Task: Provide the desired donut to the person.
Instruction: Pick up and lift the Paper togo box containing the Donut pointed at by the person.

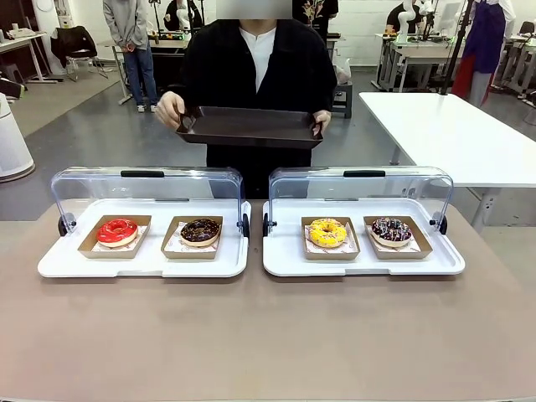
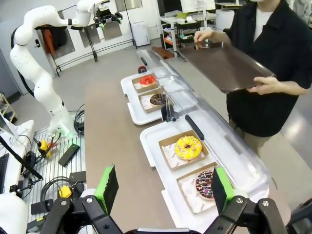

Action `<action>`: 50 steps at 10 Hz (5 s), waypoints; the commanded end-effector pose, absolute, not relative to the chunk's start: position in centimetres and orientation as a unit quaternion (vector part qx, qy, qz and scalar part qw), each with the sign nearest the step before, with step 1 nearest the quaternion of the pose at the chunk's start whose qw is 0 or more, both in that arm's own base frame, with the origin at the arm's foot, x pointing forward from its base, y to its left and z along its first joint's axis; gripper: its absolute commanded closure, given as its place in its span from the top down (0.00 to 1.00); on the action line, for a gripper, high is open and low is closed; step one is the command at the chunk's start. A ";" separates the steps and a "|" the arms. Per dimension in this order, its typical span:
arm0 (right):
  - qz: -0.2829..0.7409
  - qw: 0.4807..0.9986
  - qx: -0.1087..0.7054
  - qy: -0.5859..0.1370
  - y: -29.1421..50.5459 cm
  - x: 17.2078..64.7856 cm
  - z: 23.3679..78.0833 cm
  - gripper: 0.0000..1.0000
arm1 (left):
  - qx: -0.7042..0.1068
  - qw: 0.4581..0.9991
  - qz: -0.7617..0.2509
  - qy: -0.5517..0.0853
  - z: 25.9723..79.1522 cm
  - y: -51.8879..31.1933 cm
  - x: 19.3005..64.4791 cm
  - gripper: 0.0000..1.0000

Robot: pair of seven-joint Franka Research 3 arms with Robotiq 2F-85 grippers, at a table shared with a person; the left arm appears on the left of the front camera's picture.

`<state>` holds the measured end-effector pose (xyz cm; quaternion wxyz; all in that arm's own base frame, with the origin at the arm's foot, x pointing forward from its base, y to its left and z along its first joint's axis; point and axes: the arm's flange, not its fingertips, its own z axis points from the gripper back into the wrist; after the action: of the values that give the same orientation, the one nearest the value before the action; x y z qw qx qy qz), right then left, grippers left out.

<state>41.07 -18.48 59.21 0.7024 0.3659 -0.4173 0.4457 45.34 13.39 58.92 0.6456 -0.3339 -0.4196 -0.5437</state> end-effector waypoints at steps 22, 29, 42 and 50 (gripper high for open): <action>0.445 0.700 0.365 -0.423 -18.6 41.0 59.4 1.00 | -0.062 0.686 -0.719 -0.090 57.0 -2.5 46.7 1.00; 0.445 0.700 0.365 -0.423 -18.6 41.0 59.4 1.00 | 0.028 0.684 -0.728 -0.044 44.1 -5.3 46.1 1.00; 0.445 0.700 0.365 -0.423 -18.6 41.0 59.4 1.00 | 0.067 0.671 -0.738 -0.036 38.8 -4.7 44.3 1.00; 0.445 0.700 0.365 -0.423 -18.6 41.0 59.4 1.00 | 0.058 0.683 -0.728 -0.034 35.7 -3.2 46.9 1.00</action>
<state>41.07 -18.64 59.41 0.7023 0.3641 -0.4192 0.4454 45.96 -3.33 35.80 0.6763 0.0474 -0.0313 -0.7344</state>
